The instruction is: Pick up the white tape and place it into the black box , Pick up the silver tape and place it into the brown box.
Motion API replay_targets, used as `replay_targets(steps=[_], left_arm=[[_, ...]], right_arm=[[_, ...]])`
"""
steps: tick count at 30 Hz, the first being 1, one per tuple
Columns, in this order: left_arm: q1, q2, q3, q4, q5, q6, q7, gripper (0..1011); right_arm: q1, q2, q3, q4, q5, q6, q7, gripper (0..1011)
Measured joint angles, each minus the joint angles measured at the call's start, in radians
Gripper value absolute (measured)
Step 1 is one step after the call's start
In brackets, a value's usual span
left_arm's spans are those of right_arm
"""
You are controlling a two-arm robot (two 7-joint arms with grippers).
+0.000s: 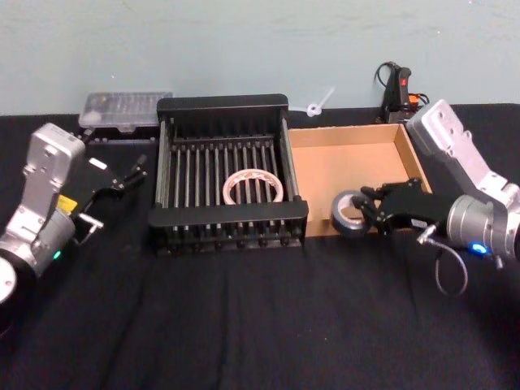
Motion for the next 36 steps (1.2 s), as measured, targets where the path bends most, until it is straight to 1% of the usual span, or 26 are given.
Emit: replay_targets(steps=[1, 8, 15, 18, 20, 24, 27, 30, 36], left_arm=[[0.0, 0.0, 0.0, 0.0, 0.0, 0.0, 0.0, 1002], [0.0, 0.0, 0.0, 0.0, 0.0, 0.0, 0.0, 1001], [0.0, 0.0, 0.0, 0.0, 0.0, 0.0, 0.0, 1001], [0.0, 0.0, 0.0, 0.0, 0.0, 0.0, 0.0, 1001], [0.0, 0.0, 0.0, 0.0, 0.0, 0.0, 0.0, 1001], [0.0, 0.0, 0.0, 0.0, 0.0, 0.0, 0.0, 1001], [0.0, 0.0, 0.0, 0.0, 0.0, 0.0, 0.0, 1001], [0.0, 0.0, 0.0, 0.0, 0.0, 0.0, 0.0, 1001], [0.0, 0.0, 0.0, 0.0, 0.0, 0.0, 0.0, 1001]], right_arm=[[0.0, 0.0, 0.0, 0.0, 0.0, 0.0, 0.0, 172], [0.029, -0.04, 0.016, 0.045, -0.021, -0.002, -0.018, 172], [0.066, -0.092, 0.031, 0.116, -0.051, 0.005, -0.05, 172], [0.078, -0.104, 0.034, 0.138, -0.061, 0.004, -0.056, 172], [0.094, -0.122, 0.039, 0.169, -0.072, 0.002, -0.064, 172], [0.11, -0.141, 0.043, 0.203, -0.09, -0.006, -0.076, 172], [0.114, -0.15, 0.046, 0.217, -0.098, -0.016, -0.08, 172], [0.116, -0.163, 0.055, 0.234, -0.104, -0.036, -0.082, 172], [0.117, -0.162, 0.055, 0.233, -0.104, -0.036, -0.082, 172]])
